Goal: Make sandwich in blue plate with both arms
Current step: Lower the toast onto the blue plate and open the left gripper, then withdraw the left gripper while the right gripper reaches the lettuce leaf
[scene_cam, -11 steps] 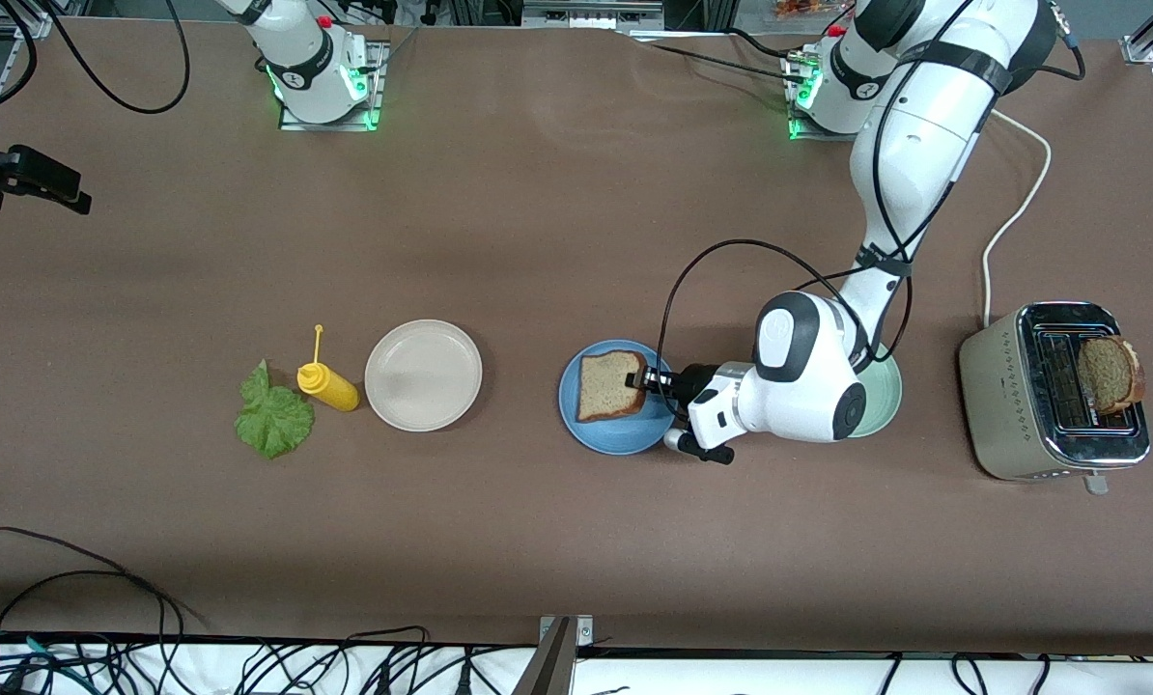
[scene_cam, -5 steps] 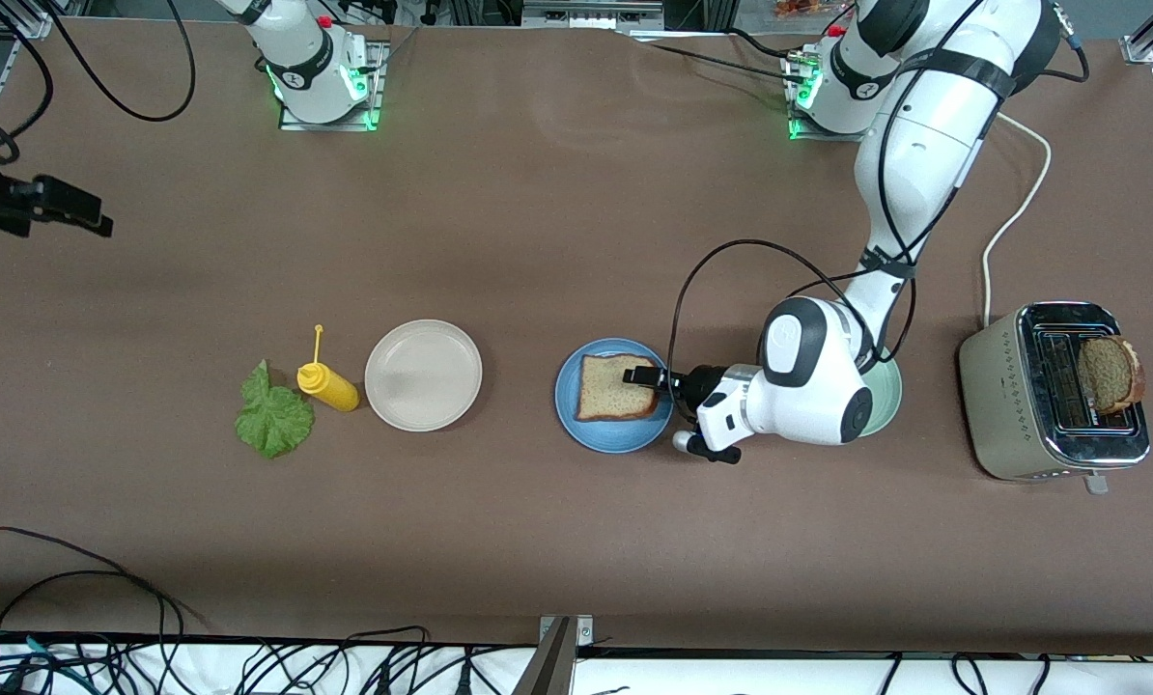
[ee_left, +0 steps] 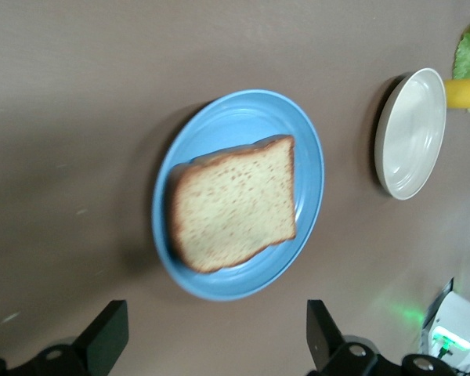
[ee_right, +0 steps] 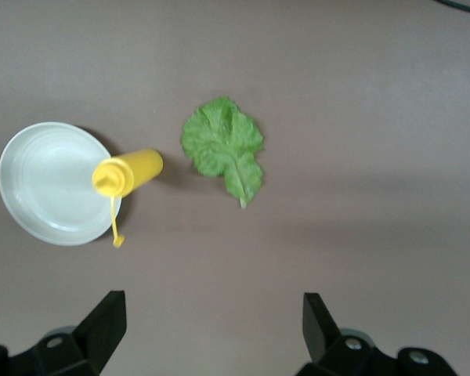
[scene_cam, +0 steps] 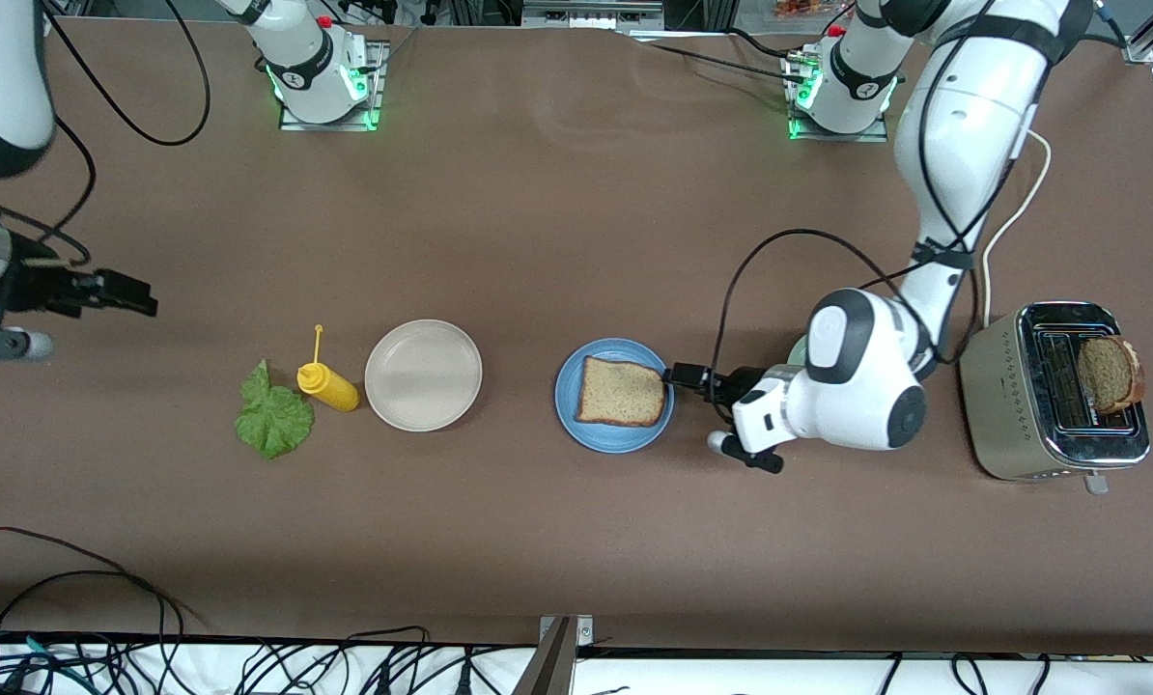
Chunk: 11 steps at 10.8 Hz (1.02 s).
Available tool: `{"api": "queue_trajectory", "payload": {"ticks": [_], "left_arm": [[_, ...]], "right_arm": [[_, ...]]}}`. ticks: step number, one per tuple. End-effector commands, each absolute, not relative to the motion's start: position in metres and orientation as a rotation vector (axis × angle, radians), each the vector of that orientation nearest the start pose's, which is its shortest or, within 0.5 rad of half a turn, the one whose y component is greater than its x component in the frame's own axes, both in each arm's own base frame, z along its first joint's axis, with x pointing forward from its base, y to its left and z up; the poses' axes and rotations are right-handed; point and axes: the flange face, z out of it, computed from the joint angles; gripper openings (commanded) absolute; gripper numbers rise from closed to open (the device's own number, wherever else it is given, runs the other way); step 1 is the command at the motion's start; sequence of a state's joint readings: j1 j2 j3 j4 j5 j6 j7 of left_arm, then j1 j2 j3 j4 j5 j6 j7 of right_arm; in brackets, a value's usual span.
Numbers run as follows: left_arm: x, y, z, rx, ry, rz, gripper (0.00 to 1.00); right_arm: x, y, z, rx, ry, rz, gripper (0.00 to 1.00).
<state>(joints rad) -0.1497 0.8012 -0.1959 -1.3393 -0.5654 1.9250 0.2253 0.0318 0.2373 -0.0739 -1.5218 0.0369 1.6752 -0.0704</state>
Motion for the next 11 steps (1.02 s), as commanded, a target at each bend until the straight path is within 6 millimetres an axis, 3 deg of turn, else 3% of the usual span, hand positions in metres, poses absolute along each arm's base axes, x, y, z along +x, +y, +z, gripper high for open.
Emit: {"api": "queue_trajectory", "payload": {"ticks": [1,3,5,7,10,11], "left_arm": [[0.683,-0.197,0.315,2.614,-0.439,-0.285,1.00],[0.689,-0.157,0.355,2.739,-0.486,-0.225,1.00],[0.685,-0.122,0.408,2.886,-0.554,-0.178,1.00],[0.672,-0.107,0.465,3.036,-0.643,-0.131,1.00],[0.637,-0.092,0.558,3.116,-0.647,-0.059,1.00],[0.624,-0.089,0.580,3.125,-0.641,-0.053,1.00]], "right_arm": [[0.653,-0.008,0.468,-3.108,-0.082,0.111,1.00],[0.674,-0.005,0.422,-3.114,-0.153,0.094,1.00],[0.689,-0.005,0.378,-3.111,-0.187,0.069,1.00],[0.700,-0.005,0.336,-3.116,-0.183,0.050,1.00],[0.708,-0.003,0.290,-3.072,-0.155,0.029,1.00],[0.710,-0.001,0.271,-3.059,-0.162,0.019,1.00]]}}
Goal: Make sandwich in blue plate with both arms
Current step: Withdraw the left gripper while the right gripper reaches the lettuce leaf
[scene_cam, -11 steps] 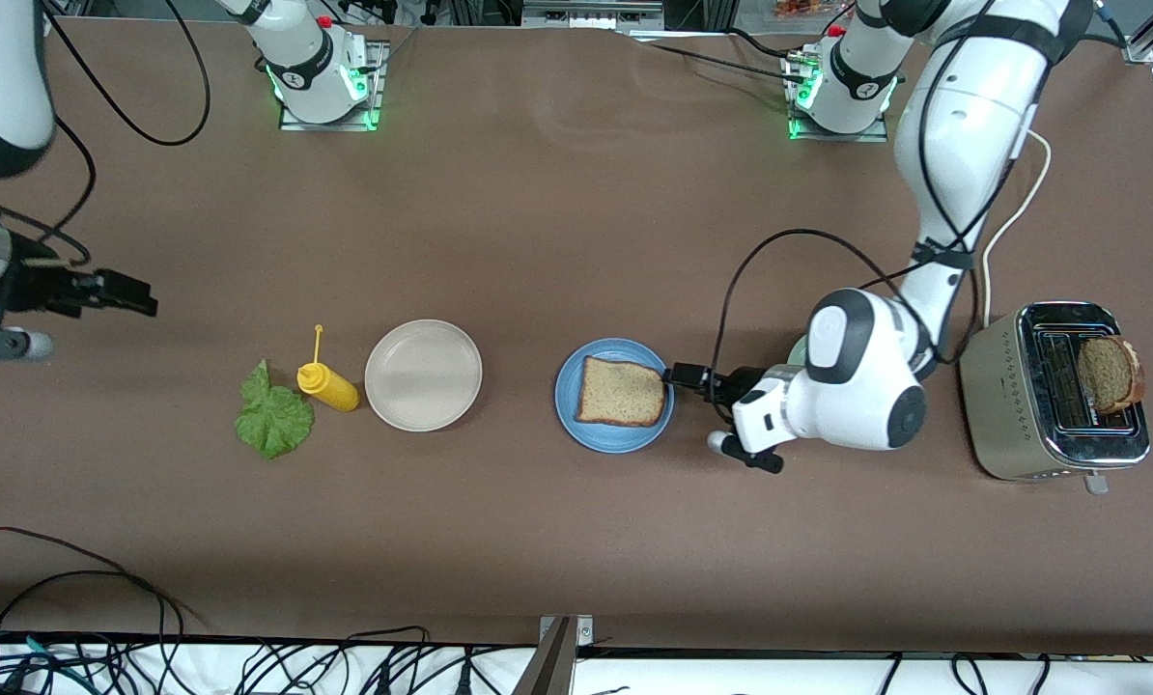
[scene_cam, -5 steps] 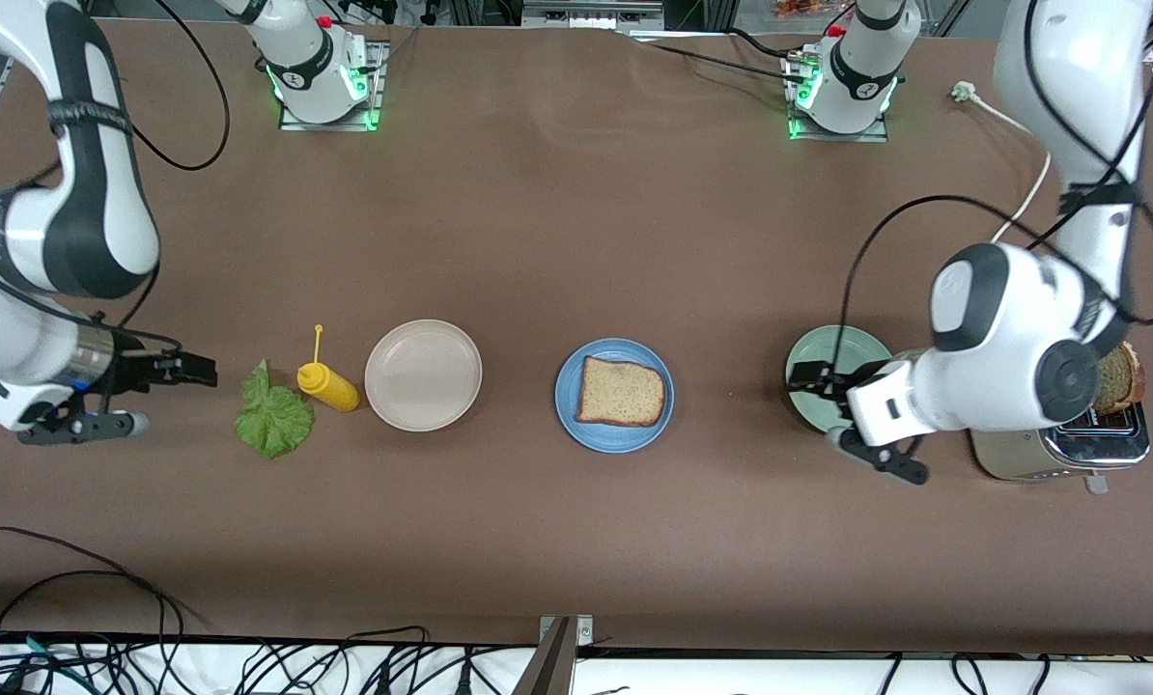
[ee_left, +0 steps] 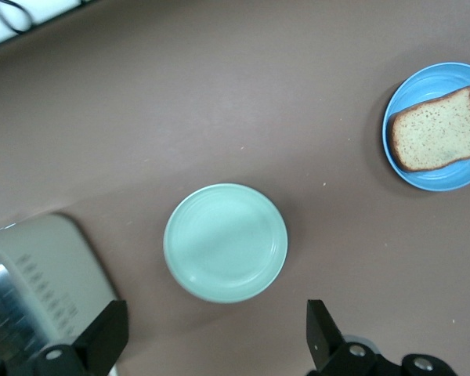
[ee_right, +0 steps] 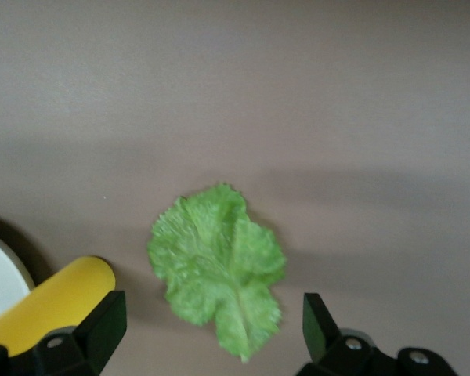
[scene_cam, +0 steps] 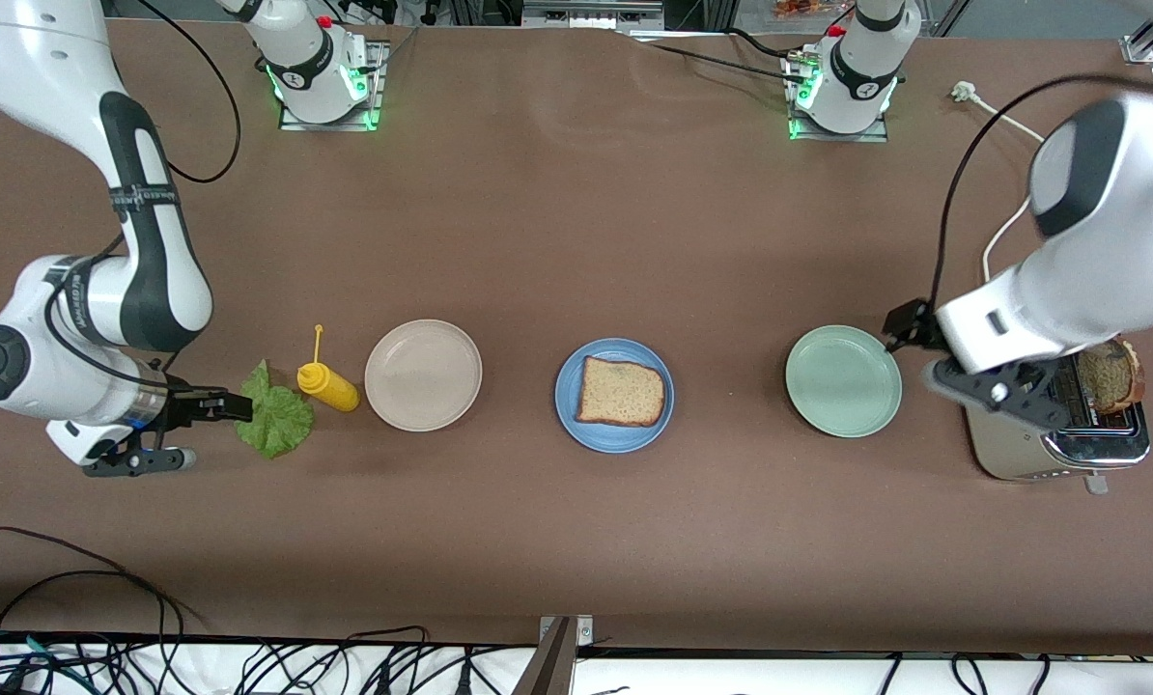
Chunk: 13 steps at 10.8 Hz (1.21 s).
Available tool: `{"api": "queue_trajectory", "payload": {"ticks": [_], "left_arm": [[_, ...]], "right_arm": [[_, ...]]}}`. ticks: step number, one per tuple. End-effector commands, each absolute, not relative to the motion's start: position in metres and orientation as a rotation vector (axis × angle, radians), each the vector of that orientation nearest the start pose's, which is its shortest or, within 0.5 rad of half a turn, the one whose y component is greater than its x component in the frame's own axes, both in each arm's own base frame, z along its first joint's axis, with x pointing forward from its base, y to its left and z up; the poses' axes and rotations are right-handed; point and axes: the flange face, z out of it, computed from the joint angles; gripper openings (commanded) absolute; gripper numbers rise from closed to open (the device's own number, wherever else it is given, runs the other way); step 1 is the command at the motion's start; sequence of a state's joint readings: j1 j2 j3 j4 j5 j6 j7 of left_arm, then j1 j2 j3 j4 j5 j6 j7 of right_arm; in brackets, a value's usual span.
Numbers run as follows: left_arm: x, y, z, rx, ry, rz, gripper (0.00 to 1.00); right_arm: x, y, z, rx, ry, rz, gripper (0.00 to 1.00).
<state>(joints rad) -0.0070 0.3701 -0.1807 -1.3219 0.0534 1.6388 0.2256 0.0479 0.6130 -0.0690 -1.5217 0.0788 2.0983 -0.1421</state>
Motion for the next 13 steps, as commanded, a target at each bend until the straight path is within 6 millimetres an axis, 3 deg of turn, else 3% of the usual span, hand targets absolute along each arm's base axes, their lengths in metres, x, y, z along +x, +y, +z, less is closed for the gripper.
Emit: {"api": "queue_trajectory", "payload": {"ticks": [1,2,4,8,9,10,11,12,13], "left_arm": [[0.613,-0.084,0.594,-3.036,0.600,0.075,1.00],[0.601,-0.077,0.606,-3.042,0.585,0.105,1.00],[0.586,-0.060,0.623,-3.118,0.547,0.104,1.00],[0.553,-0.041,0.612,-3.122,0.469,0.158,1.00],[0.532,-0.043,0.609,-3.118,0.475,0.108,1.00],[0.526,-0.046,0.609,-3.117,0.486,0.100,1.00],[0.525,-0.063,0.612,-3.095,0.524,0.092,1.00],[0.524,-0.072,0.612,-3.096,0.490,0.095,1.00],[0.524,-0.075,0.611,-3.097,0.481,0.097,1.00]], "right_arm": [[0.714,-0.001,0.252,-3.062,-0.178,-0.019,1.00],[0.714,0.010,0.236,-3.050,-0.204,-0.026,1.00],[0.713,0.014,0.215,-3.049,-0.214,-0.018,1.00],[0.710,0.020,0.194,-3.041,-0.218,0.011,1.00],[0.708,0.020,0.190,-3.039,-0.221,0.022,0.98],[0.708,0.021,0.187,-3.037,-0.231,0.029,0.87],[0.707,0.024,0.185,-3.026,-0.272,0.031,0.62],[0.706,0.022,0.182,-3.020,-0.312,0.035,0.26],[0.706,0.023,0.181,-3.016,-0.332,0.037,0.00]]}}
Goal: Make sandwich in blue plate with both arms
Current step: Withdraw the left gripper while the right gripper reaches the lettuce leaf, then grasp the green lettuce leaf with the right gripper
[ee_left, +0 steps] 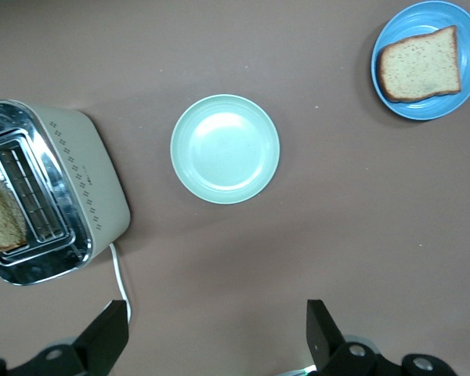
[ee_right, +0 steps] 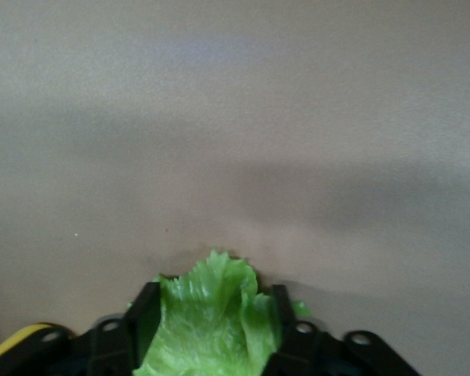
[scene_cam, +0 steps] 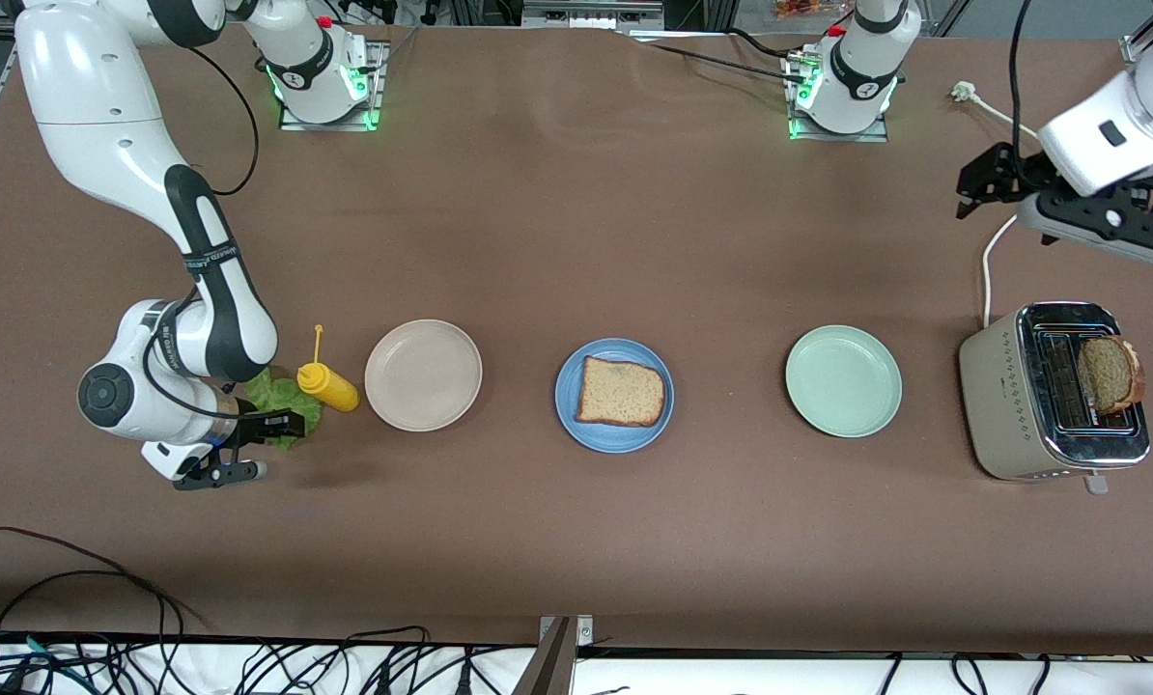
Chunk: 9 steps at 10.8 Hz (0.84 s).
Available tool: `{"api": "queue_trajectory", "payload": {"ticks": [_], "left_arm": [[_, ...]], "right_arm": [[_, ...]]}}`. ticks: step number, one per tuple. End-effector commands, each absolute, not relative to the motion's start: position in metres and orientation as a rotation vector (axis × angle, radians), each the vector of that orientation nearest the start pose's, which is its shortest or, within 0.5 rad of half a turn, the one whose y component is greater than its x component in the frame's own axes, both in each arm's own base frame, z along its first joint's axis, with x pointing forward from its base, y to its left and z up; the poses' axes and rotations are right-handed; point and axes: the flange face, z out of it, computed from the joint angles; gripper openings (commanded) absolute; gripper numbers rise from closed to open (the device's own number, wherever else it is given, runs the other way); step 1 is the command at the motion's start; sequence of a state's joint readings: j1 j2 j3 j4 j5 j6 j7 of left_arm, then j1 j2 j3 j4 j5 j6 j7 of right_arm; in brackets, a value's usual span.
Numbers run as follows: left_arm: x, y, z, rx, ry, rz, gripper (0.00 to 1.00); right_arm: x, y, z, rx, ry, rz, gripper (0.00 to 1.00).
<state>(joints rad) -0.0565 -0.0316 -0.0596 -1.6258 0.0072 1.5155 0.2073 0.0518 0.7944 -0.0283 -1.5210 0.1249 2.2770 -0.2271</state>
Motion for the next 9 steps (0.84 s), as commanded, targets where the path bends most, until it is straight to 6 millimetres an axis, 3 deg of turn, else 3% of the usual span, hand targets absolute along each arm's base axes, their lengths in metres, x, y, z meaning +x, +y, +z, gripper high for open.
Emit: {"api": "queue_trajectory", "payload": {"ticks": [1,4,7,9], "left_arm": [[0.526,-0.074,0.610,-3.095,0.492,0.099,1.00],[0.535,-0.071,0.610,-3.102,0.462,0.097,1.00],[0.537,-0.051,0.610,-3.126,0.359,0.099,1.00],[0.537,-0.050,0.612,-3.117,0.362,0.099,1.00]], "right_arm": [[0.706,0.023,0.180,-3.016,-0.334,0.036,0.00],[0.706,0.036,0.194,-2.990,-0.372,0.059,0.00],[0.704,0.042,0.268,-2.971,-0.399,0.073,0.00],[0.702,0.046,0.315,-2.978,-0.442,0.034,0.00]]}}
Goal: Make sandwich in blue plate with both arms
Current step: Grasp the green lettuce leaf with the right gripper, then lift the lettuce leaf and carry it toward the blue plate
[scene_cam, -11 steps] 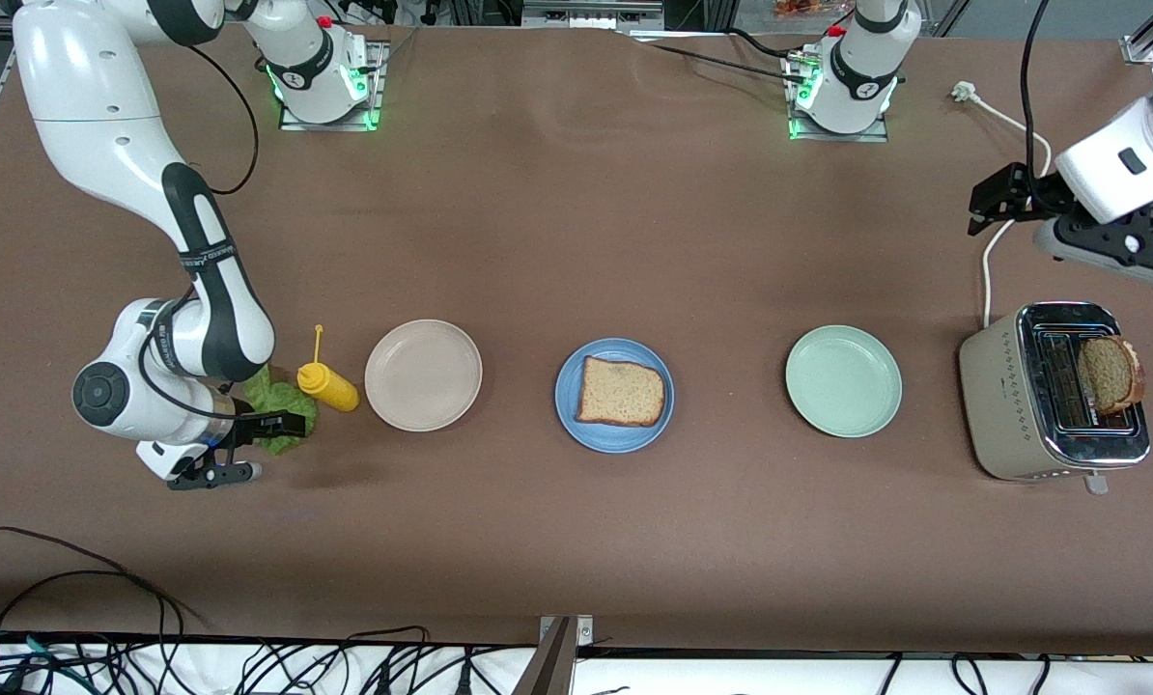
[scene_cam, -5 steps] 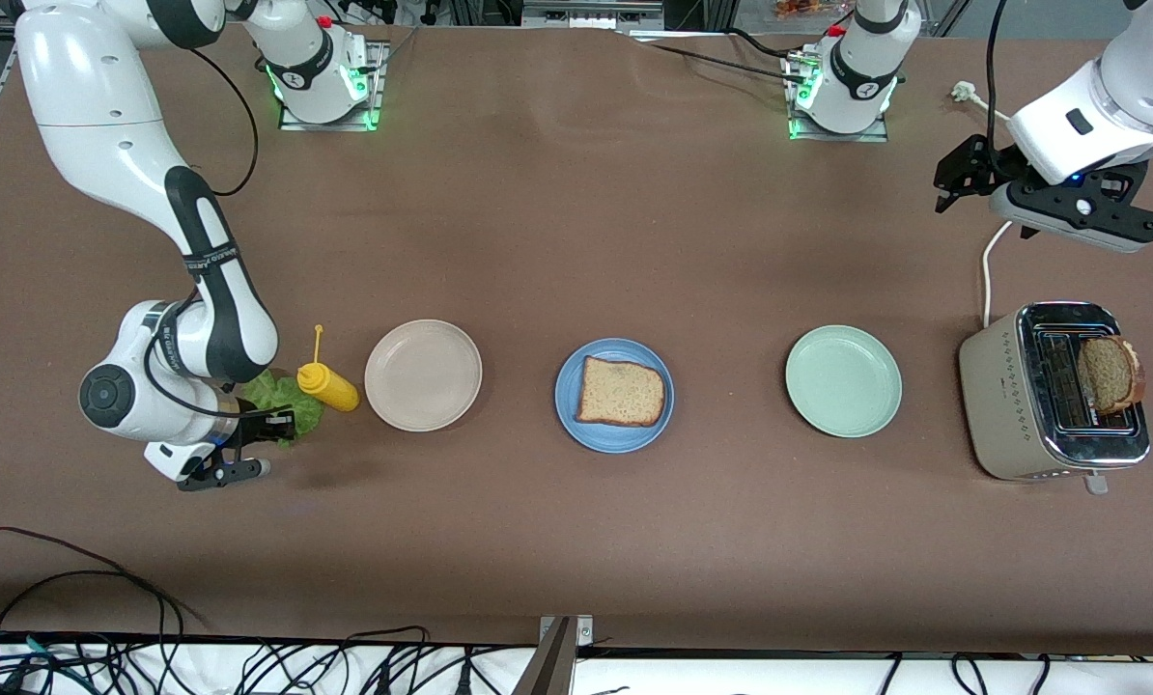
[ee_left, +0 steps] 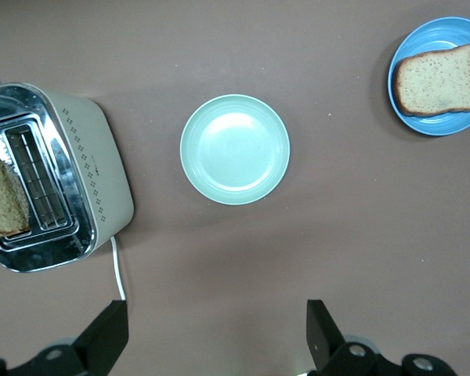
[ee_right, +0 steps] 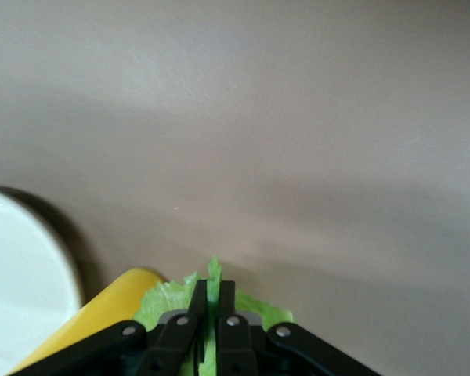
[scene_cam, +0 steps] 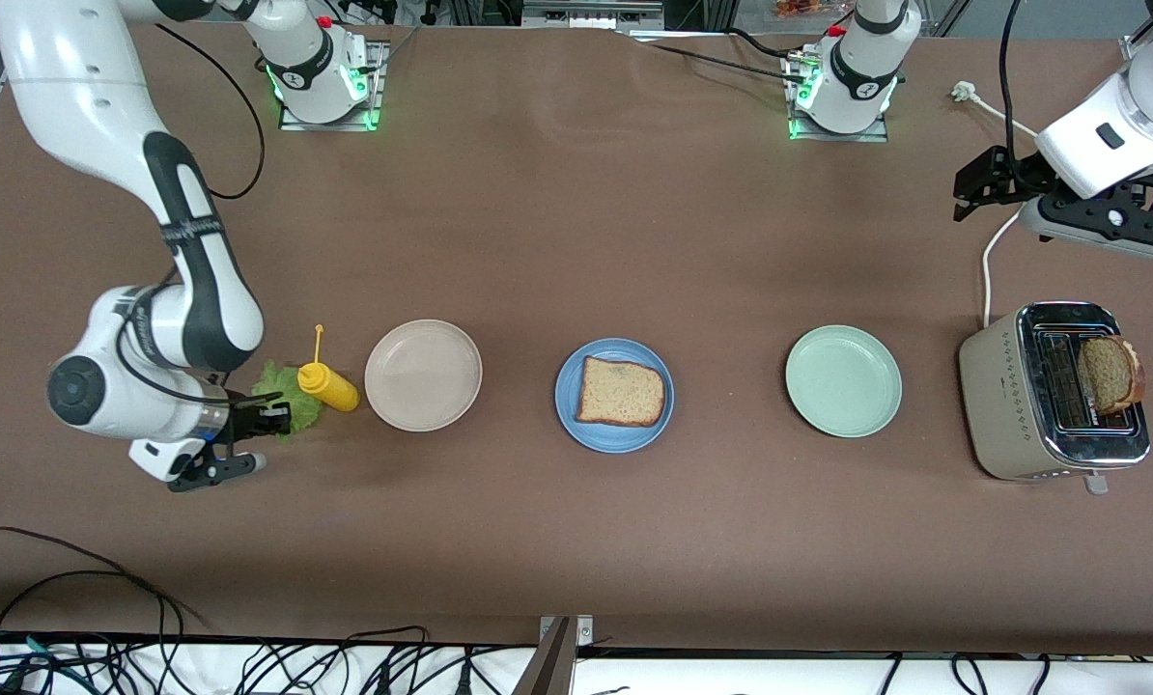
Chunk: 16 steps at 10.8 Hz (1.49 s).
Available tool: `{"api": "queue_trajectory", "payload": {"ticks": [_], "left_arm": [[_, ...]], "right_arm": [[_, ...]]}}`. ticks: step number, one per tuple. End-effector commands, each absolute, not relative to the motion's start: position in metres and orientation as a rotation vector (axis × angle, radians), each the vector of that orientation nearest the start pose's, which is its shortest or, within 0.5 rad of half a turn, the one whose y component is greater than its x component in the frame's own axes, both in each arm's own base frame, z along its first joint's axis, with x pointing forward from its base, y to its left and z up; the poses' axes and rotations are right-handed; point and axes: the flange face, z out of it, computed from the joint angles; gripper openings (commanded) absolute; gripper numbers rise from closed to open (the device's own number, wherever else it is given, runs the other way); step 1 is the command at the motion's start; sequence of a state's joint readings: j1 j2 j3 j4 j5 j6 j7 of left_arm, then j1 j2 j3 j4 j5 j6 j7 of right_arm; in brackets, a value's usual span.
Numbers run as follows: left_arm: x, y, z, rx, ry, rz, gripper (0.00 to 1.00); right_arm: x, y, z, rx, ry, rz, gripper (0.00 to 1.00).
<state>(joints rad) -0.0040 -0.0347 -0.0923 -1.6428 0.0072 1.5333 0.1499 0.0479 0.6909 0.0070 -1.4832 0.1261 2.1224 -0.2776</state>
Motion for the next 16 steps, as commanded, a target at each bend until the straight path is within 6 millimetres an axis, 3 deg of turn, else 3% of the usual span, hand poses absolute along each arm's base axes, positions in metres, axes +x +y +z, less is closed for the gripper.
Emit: {"api": "queue_trajectory", "payload": {"ticks": [1,4,6,9,12,16], "left_arm": [[0.537,-0.051,0.612,-3.124,0.378,0.097,1.00],[0.540,-0.033,0.618,-3.138,0.312,0.108,1.00],[0.540,-0.031,0.617,-3.138,0.314,0.115,1.00],[0.540,-0.024,0.616,-3.132,0.294,0.123,1.00],[0.538,-0.028,0.619,-3.132,0.289,0.125,1.00],[0.537,-0.027,0.620,-3.132,0.287,0.123,1.00]], "right_arm": [[0.698,0.047,0.331,-2.977,-0.452,0.045,0.00],[0.688,0.049,0.378,-2.961,-0.504,0.067,0.00],[0.684,0.050,0.410,-2.948,-0.514,0.083,0.00],[0.682,0.083,0.445,-2.933,-0.534,0.116,0.00],[0.681,0.137,0.444,-2.964,-0.432,0.122,0.00],[0.691,0.237,0.408,-3.010,-0.217,0.146,0.00]]}}
